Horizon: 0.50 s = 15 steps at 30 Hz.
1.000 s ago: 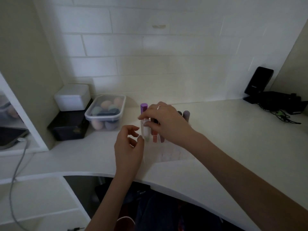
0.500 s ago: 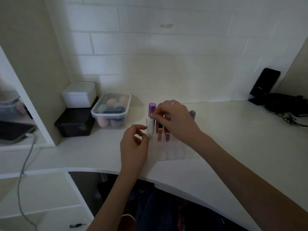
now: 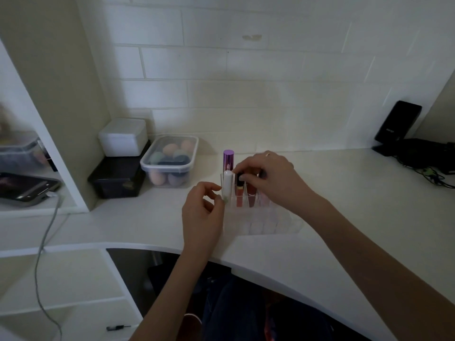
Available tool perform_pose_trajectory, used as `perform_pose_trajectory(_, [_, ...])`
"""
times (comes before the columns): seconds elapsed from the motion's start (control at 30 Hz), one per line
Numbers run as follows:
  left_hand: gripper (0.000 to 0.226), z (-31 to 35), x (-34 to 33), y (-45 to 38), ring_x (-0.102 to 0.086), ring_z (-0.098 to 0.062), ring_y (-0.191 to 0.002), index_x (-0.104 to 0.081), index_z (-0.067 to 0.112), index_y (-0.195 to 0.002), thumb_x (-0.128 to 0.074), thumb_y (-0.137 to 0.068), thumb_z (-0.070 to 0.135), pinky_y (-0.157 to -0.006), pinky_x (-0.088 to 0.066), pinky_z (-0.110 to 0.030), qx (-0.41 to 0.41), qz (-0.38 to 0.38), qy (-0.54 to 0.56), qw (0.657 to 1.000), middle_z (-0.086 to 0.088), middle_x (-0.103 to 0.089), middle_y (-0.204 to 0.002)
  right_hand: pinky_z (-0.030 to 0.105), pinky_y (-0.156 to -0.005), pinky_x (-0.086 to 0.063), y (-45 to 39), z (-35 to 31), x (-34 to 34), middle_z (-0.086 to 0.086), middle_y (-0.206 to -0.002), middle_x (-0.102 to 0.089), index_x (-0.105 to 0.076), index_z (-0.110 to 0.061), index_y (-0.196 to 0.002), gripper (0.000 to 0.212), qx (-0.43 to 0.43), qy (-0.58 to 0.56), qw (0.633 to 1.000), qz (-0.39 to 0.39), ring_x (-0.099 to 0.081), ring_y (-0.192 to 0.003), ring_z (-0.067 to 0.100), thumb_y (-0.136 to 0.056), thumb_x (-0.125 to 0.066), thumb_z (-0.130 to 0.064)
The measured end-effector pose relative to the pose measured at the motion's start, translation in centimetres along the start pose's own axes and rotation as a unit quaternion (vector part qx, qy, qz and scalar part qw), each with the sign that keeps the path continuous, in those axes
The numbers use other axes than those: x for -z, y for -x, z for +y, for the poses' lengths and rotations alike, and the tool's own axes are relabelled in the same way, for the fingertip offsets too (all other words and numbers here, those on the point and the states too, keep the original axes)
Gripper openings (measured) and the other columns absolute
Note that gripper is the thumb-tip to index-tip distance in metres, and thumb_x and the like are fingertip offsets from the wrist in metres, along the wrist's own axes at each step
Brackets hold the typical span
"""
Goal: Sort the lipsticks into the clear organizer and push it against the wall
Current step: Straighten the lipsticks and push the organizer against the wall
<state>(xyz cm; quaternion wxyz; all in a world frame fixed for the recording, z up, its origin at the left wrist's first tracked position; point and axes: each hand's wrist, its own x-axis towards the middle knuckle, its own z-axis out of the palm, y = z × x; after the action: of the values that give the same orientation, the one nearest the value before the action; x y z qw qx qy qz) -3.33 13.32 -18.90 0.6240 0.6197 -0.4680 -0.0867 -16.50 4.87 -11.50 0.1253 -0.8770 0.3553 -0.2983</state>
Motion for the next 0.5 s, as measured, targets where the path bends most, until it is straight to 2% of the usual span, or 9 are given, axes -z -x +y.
perform_pose_trajectory(0.07, [0.015,-0.1,0.0,0.0,-0.052,-0.008,-0.064,-0.059,0.02,-0.089,-0.056,-0.082,0.006,-0.057,-0.044,-0.016,0.003,-0.003,0.002,1.0,0.006,-0.057,-0.083,0.044,-0.081,-0.045,-0.3,0.1,-0.1,-0.013,-0.08,-0.066,-0.068,-0.033,-0.087,0.009,-0.012,-0.009,1.0,0.003,-0.05,-0.083,0.007,-0.079,-0.066,-0.036])
perform_pose_trajectory(0.1, [0.015,-0.1,0.0,0.1,-0.052,-0.008,-0.064,-0.059,0.02,-0.089,-0.056,-0.082,0.006,-0.057,-0.044,-0.016,0.001,-0.005,0.001,1.0,0.005,-0.057,-0.084,0.043,-0.079,-0.046,-0.5,0.0,0.0,-0.013,-0.078,-0.065,-0.068,-0.03,-0.085,0.011,-0.016,-0.01,1.0,0.001,-0.05,-0.082,0.006,-0.077,-0.068,-0.038])
perform_pose_trajectory(0.2, [0.014,-0.2,-0.1,0.1,-0.053,-0.009,-0.065,-0.058,0.02,-0.089,-0.057,-0.083,0.007,-0.057,-0.044,-0.017,-0.003,-0.006,-0.005,1.0,0.005,-0.058,-0.084,0.028,-0.068,-0.039,-0.7,-0.4,0.0,-0.006,-0.075,-0.062,-0.065,-0.022,-0.081,0.017,-0.009,0.008,1.0,-0.002,-0.048,-0.079,0.008,-0.078,-0.07,-0.037])
perform_pose_trajectory(0.27, [0.015,-0.2,-0.1,0.1,-0.053,-0.01,-0.066,-0.058,0.02,-0.089,-0.057,-0.083,0.007,-0.057,-0.044,-0.017,0.002,-0.007,-0.005,1.0,0.006,-0.058,-0.084,0.026,-0.061,-0.034,-0.6,-0.7,0.0,-0.003,-0.076,-0.061,-0.059,-0.021,-0.077,0.021,0.0,0.043,0.999,0.002,-0.05,-0.082,0.012,-0.081,-0.067,-0.04])
perform_pose_trajectory(0.5, [0.014,-0.2,0.0,0.1,-0.053,-0.004,-0.067,-0.059,0.02,-0.09,-0.056,-0.084,0.007,-0.059,-0.044,-0.011,0.001,-0.008,-0.009,1.0,0.008,-0.058,-0.085,0.038,-0.076,-0.044,-0.7,-1.0,-0.3,-0.005,-0.074,-0.055,-0.05,-0.026,-0.073,0.026,-0.012,0.052,0.999,0.005,-0.05,-0.085,0.016,-0.08,-0.065,-0.046])
